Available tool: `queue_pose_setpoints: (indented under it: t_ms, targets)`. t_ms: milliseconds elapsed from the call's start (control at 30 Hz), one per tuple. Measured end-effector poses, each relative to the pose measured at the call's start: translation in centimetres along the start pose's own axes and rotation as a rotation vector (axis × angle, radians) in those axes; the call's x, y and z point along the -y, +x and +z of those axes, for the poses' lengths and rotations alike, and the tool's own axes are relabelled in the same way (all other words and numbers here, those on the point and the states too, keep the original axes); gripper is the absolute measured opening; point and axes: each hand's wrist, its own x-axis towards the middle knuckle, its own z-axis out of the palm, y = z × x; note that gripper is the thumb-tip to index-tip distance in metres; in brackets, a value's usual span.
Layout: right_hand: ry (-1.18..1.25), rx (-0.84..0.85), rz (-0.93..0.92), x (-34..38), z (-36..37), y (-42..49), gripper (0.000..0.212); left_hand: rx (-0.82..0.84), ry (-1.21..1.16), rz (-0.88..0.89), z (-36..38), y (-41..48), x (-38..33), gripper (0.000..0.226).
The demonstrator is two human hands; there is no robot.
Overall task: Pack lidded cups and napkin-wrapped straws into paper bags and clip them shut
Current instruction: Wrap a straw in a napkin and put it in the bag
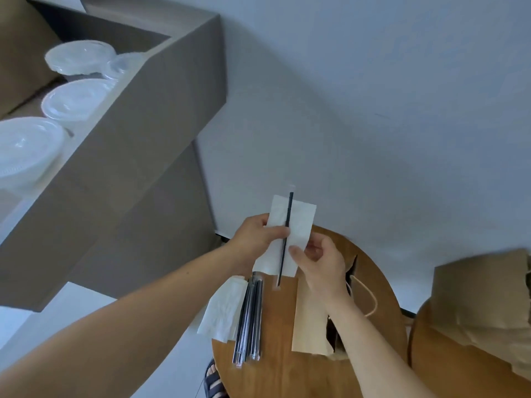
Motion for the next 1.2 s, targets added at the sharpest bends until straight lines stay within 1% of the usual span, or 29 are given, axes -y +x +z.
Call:
queue_pose_setpoints:
  t_ms: [133,267,367,467,567,667,733,833,900,967,1033,1067,1100,1133,1200]
  targets:
    - [-0.038,0.138,-0.035,2.5,-2.3,0.9,0.02,0.122,-0.007,0.037,1.4,-0.8,-1.7,0.016]
    - [0.01,0.191,-0.032,3.4,-4.1,0.9,0.013,0.156,-0.002,0.063,3.0,-1.3,-3.0,0.017]
    - [0.096,0.203,-0.001,3.6,-5.4,1.0,0.02,0.176,0.003,0.078,4.0,-1.5,-3.8,0.016]
    - [0.128,0.198,0.019,4.0,-7.0,1.1,0.026,0.199,0.019,0.102,5.0,-1.7,-4.4,0.017]
    - [0.148,0.22,0.007,4.5,-8.8,1.2,0.033,0.239,0.032,0.125,6.2,-1.9,-4.9,0.017]
    - [0.186,0.207,-0.009,5.1,-10.3,1.4,0.046,0.28,0.011,0.143,7.1,-2.2,-5.7,0.02]
    - [0.215,0.207,-0.006,5.5,-11.2,1.6,0.05,0.305,0.007,0.158,7.7,-2.2,-6.3,0.022]
    - [0.263,0.271,0.005,6.0,-12.3,2.0,0.044,0.321,0.041,0.172,8.5,-2.1,-7.2,0.022]
    - [0.231,0.303,-0.017,6.4,-12.8,2.2,0.033,0.307,0.086,0.178,8.9,-1.7,-7.5,0.022]
    - [0.131,0.235,-0.06,6.7,-13.4,2.7,0.019,0.267,0.105,0.169,8.9,-1.0,-7.3,0.023]
    - [0.028,0.064,-0.082,6.6,-14.1,3.7,0.013,0.177,0.161,0.137,8.6,-0.2,-6.1,0.03]
    - [0.002,-0.046,-0.075,6.3,-14.3,4.2,0.012,0.121,0.255,0.113,8.3,0.2,-5.0,0.036]
    - [-0.012,-0.155,-0.061,6.0,-14.4,4.8,0.011,0.09,0.398,0.082,7.9,0.5,-3.6,0.042]
    - [-0.023,-0.249,-0.048,5.7,-14.4,5.4,0.011,0.103,0.567,0.043,7.7,0.7,-1.8,0.049]
    - [-0.058,-0.349,-0.034,4.7,-13.6,6.3,0.012,0.242,0.874,-0.079,7.8,0.6,2.1,0.064]
